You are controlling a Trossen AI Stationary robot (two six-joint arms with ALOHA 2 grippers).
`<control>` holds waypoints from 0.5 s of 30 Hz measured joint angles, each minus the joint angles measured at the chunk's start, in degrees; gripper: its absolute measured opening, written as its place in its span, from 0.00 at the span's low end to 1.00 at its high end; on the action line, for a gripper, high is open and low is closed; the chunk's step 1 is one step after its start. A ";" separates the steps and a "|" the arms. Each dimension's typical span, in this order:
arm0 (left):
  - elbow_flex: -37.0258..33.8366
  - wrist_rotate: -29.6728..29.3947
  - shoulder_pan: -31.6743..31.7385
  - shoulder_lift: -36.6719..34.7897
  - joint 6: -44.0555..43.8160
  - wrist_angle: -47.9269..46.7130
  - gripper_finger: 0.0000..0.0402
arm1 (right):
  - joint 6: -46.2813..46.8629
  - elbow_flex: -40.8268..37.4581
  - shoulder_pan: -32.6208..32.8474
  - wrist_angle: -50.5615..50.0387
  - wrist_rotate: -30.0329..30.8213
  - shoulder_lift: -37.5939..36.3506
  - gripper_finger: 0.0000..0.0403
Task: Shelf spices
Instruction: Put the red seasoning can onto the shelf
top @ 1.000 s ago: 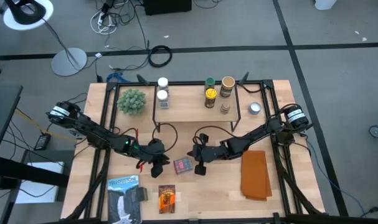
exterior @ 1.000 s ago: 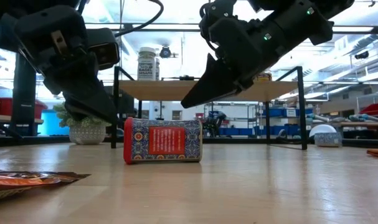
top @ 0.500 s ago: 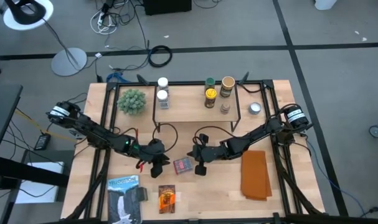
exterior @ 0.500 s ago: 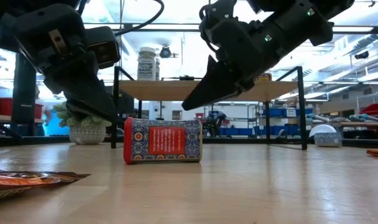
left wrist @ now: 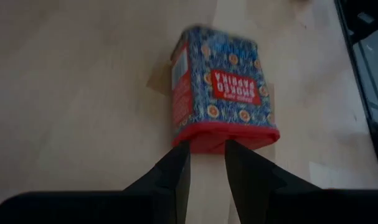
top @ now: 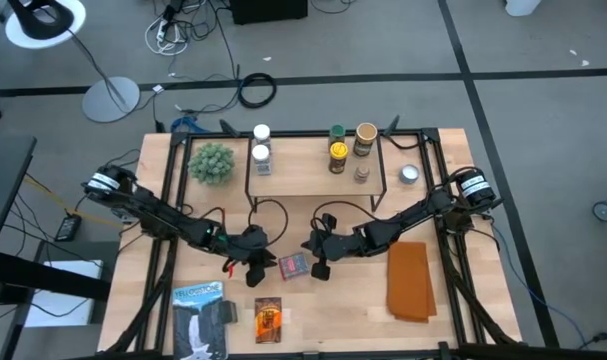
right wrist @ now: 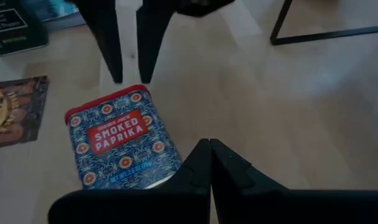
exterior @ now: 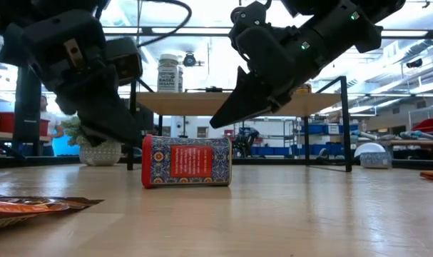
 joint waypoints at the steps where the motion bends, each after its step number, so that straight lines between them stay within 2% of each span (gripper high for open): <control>1: 0.00 0.70 0.00 1.16 -0.11 1.21 0.26 | 0.31 0.00 0.00 -0.08 -0.22 0.00 0.00; 6: 0.00 0.90 0.38 4.78 -0.35 3.73 0.26 | 1.30 0.00 0.00 -0.52 -2.76 0.04 0.00; 15: 0.00 -0.66 2.76 5.52 0.03 3.68 0.26 | 7.54 0.00 1.73 -4.92 -10.75 0.11 0.00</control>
